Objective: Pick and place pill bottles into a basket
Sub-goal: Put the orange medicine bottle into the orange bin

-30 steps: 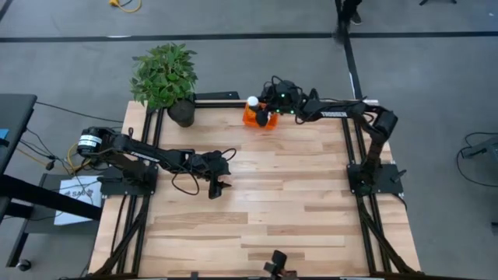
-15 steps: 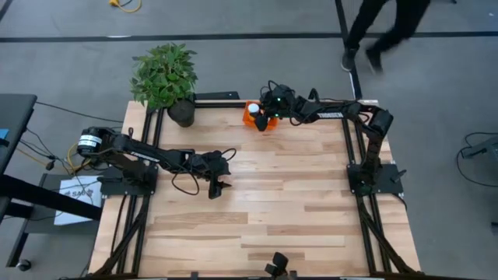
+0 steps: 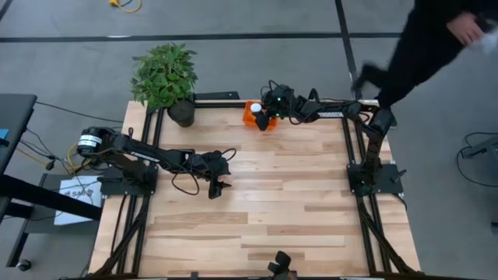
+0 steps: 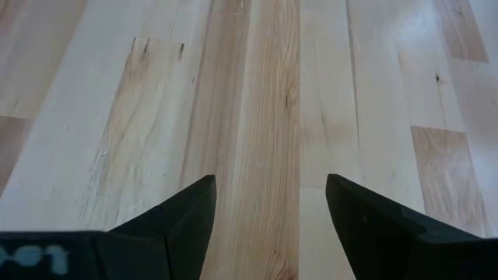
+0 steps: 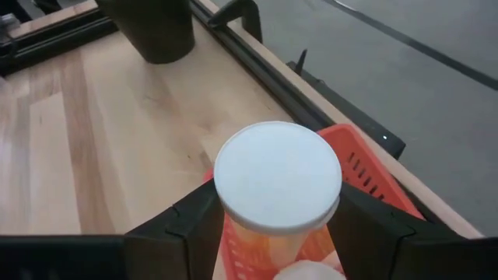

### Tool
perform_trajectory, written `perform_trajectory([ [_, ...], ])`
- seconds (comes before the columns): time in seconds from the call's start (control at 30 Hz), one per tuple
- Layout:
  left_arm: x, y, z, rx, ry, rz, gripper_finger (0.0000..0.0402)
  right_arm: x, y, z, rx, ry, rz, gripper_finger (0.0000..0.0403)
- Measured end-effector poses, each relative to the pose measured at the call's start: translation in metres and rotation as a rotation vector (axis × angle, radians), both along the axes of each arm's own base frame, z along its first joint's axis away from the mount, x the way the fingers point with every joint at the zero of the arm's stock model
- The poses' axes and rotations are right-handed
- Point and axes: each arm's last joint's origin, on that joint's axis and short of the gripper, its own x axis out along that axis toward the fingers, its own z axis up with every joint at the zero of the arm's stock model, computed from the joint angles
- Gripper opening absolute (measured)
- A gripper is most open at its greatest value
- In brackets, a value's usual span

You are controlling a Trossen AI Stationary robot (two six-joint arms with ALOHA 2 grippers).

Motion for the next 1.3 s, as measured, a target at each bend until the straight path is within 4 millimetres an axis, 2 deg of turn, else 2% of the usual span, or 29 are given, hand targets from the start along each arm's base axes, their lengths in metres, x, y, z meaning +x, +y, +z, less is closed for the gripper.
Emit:
perform_trajectory([
  [0.13, 0.0, 0.0, 0.0, 0.0, -0.001, 0.0, 0.0233, 0.001, 0.0, -0.001, -0.004, 0.002, 0.004, 0.0201],
  [0.53, 0.0, 0.0, 0.0, -0.005, -0.005, 0.004, 0.0233, 0.007, 0.0, -0.027, 0.045, 0.037, 0.002, 0.0203],
  [0.8, 0.0, 0.0, 0.0, -0.005, -0.004, 0.004, 0.0233, 0.007, 0.0, -0.028, 0.047, 0.04, 0.003, 0.0207],
  [1.3, 0.0, 0.0, 0.0, -0.005, -0.004, 0.004, 0.0233, 0.009, 0.003, -0.028, 0.03, 0.043, 0.02, 0.0244],
])
